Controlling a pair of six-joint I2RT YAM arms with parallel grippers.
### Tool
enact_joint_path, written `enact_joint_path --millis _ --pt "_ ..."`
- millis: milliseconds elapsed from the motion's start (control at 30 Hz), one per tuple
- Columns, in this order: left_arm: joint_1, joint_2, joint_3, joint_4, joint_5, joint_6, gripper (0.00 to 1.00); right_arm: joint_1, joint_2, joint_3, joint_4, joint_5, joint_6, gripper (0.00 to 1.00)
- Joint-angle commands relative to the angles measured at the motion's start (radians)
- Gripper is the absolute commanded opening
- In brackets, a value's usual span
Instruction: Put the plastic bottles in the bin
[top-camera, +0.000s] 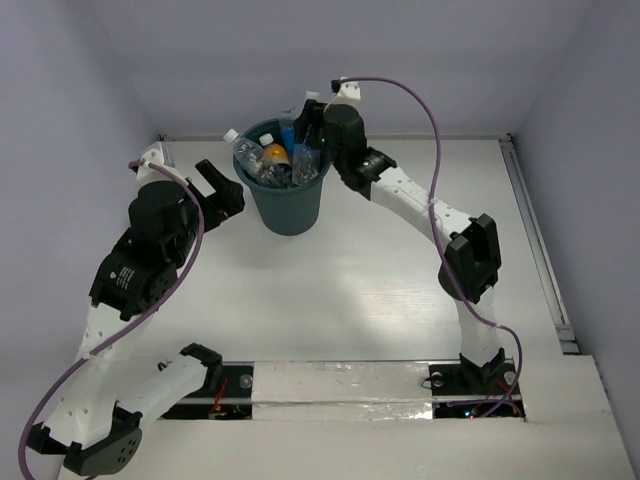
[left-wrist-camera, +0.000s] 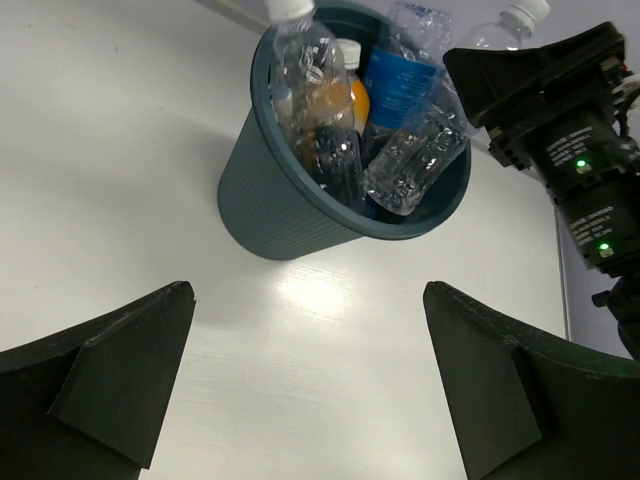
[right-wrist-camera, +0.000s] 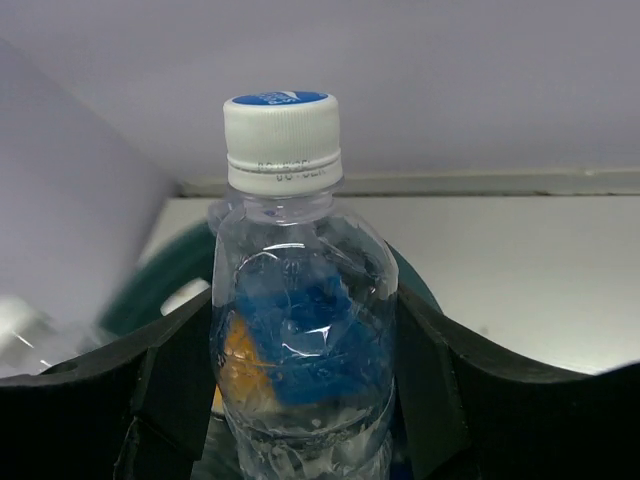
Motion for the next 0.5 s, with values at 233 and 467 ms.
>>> enact_joint_path --millis 233,467 --pt "-0.004 0.023 0.067 -0.035 0.016 0.003 0.99 0.064 -0.046 -0.012 0.05 0.106 -0.11 0.88" --pt "-0.004 0.026 0.067 -0.015 0.045 0.003 0.99 0.064 -0.162 0.046 -0.045 0.105 -0.082 1.0"
